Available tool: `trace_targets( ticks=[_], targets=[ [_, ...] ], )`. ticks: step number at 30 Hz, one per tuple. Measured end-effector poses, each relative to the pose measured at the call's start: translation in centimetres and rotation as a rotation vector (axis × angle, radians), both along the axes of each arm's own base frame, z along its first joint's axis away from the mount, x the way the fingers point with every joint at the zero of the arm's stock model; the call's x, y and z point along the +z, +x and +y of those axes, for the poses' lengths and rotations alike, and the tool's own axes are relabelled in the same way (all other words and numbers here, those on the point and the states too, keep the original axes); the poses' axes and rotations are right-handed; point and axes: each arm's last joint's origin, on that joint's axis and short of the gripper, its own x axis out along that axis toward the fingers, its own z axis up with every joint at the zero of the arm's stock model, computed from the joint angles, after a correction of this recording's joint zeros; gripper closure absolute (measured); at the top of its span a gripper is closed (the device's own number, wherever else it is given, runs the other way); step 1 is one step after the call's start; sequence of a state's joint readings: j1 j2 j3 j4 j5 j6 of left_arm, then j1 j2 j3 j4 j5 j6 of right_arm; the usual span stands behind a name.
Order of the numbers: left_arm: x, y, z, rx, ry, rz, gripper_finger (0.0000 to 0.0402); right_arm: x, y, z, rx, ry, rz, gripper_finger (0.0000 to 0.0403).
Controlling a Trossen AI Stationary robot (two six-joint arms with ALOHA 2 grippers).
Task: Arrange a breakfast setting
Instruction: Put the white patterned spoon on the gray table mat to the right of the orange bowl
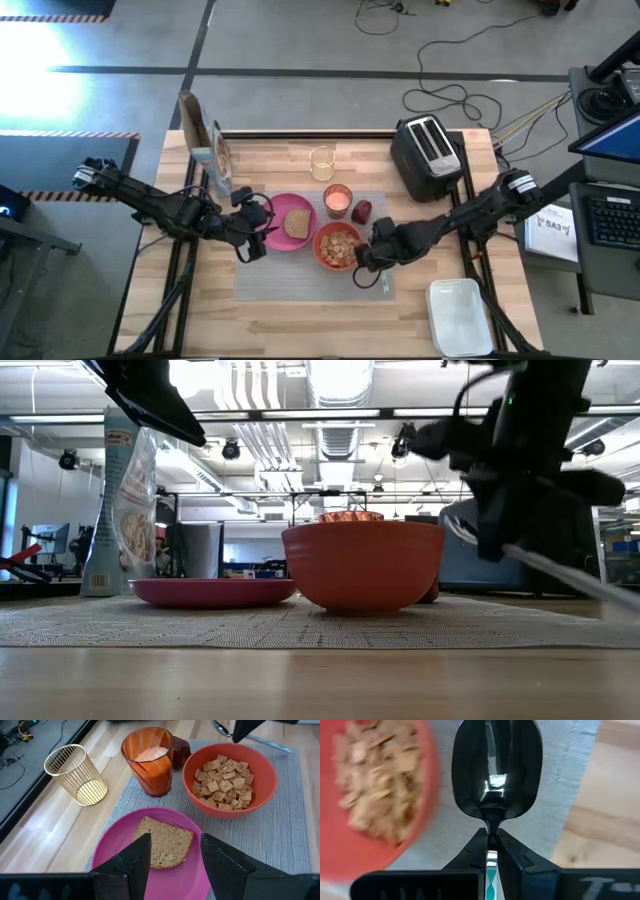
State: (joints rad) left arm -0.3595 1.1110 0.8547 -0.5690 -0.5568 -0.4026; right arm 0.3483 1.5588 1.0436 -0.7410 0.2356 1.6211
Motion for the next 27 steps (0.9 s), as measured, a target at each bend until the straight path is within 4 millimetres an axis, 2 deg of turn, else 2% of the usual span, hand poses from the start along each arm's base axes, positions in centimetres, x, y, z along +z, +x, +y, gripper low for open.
trace_targets(
  ticks=[9, 14, 21, 27],
  targets=[
    [0.0, 0.0, 0.0, 0.002, -0.002, -0.001, 0.0246, -2.5, 0.2, -2.9, -0.025, 0.031, -0.059, 0.0387],
    [0.0, 0.0, 0.0, 0.011, -0.012, -0.005, 0.0246, -3.3, -0.1, -4.1, -0.031, 0.044, -0.029, 0.0387],
    [0.0, 0.0, 0.0, 0.011, -0.013, -0.005, 0.0246, -3.7, -0.2, -4.4, -0.020, 0.037, -0.032, 0.0387],
    [0.0, 0.0, 0.0, 0.011, -0.013, -0.005, 0.0246, -3.8, -0.3, -4.4, -0.020, 0.035, -0.025, 0.0361]
  ],
)
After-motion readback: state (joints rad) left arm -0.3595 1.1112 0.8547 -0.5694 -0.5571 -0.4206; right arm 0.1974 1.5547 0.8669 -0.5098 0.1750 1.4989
